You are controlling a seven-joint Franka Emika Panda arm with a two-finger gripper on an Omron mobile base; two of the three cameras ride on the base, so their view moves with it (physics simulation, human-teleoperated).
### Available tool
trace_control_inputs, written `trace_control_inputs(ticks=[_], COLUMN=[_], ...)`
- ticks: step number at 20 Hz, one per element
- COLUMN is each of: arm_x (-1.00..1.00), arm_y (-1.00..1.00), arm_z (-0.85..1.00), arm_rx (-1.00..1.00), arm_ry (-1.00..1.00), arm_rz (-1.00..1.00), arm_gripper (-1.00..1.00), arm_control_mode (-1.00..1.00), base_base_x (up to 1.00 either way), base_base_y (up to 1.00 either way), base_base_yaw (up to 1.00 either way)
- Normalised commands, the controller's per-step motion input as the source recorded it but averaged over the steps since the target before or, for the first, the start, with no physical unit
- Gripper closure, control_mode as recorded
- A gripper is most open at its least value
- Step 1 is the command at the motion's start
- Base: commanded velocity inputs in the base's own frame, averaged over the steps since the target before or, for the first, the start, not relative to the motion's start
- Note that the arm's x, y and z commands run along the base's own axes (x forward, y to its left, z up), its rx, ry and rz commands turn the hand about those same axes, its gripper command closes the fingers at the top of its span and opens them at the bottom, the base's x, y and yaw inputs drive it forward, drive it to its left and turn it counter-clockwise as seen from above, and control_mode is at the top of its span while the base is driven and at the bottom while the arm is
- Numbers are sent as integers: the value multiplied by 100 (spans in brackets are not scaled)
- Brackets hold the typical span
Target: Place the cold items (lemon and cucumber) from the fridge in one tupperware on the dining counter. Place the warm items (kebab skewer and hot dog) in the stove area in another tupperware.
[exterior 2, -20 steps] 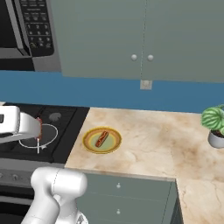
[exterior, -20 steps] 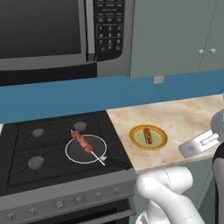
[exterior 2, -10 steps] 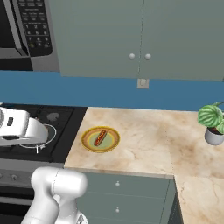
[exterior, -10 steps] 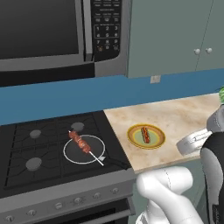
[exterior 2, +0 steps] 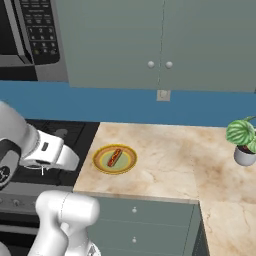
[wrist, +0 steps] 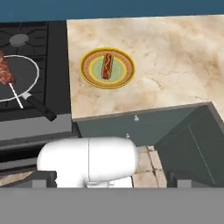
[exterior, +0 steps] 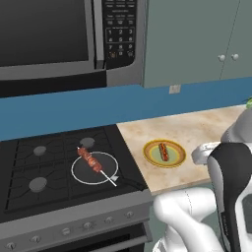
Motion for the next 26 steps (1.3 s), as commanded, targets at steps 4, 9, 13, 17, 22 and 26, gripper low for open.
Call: trace_control_inputs(ticks=[4, 9, 13, 17, 22, 26], arm_x=[30, 51, 50, 32, 44, 60], arm_y=[-13, -16, -9, 0, -1, -11], arm_z=[-44, -25, -28, -39, -33, -35], arm_rx=[0, 0, 0, 0, 1, 7], arm_ry=[-5, 1, 1, -1, 0, 0], arm_rz=[29, 14, 0, 0, -4, -7], arm_gripper=[-100, -100, -100, -100, -100, -100], arm_control_mode=[-100, -100, -100, -100, -100, -100], base_base_x=[0, 0, 0, 0, 0, 0], base_base_y=[0, 0, 0, 0, 0, 0], base_base_yaw=[0, 0, 0, 0, 0, 0])
